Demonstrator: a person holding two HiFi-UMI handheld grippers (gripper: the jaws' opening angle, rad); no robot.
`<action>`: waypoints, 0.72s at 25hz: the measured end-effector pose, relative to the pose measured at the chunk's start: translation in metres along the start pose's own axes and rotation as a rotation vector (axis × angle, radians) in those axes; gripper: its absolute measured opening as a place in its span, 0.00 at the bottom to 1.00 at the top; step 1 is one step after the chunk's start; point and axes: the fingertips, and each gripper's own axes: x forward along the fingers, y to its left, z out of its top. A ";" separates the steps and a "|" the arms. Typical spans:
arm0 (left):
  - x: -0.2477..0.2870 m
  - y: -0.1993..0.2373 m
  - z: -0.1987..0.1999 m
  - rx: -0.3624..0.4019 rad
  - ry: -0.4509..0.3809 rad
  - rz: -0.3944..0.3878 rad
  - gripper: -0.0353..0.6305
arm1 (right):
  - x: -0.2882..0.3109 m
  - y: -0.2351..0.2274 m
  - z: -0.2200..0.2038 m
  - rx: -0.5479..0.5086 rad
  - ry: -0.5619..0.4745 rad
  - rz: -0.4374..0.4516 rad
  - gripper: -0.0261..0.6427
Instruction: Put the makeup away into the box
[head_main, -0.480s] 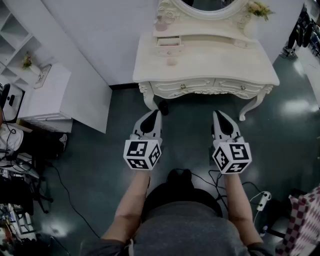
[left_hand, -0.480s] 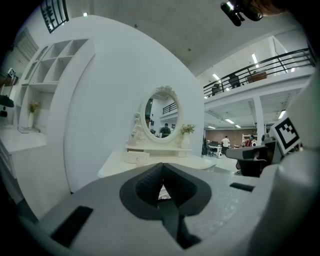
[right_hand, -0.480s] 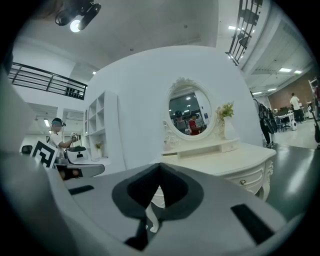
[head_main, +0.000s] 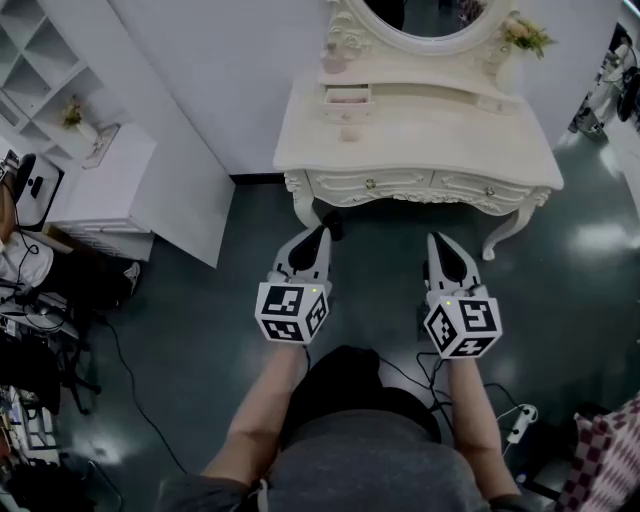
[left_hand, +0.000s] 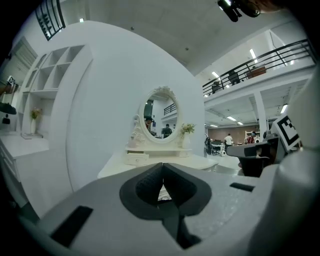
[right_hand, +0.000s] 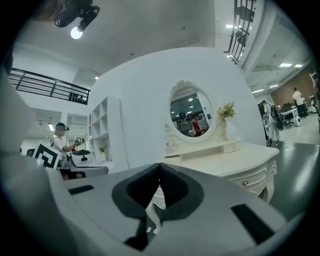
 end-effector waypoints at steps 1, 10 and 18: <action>0.000 -0.001 0.001 0.002 -0.003 0.003 0.06 | -0.001 -0.001 0.001 -0.005 0.000 0.003 0.04; 0.003 -0.005 0.008 0.047 0.006 0.007 0.06 | -0.003 -0.006 0.004 -0.012 -0.003 0.019 0.05; 0.028 0.000 0.011 0.055 0.021 0.014 0.19 | 0.014 -0.022 0.009 0.000 -0.002 0.014 0.05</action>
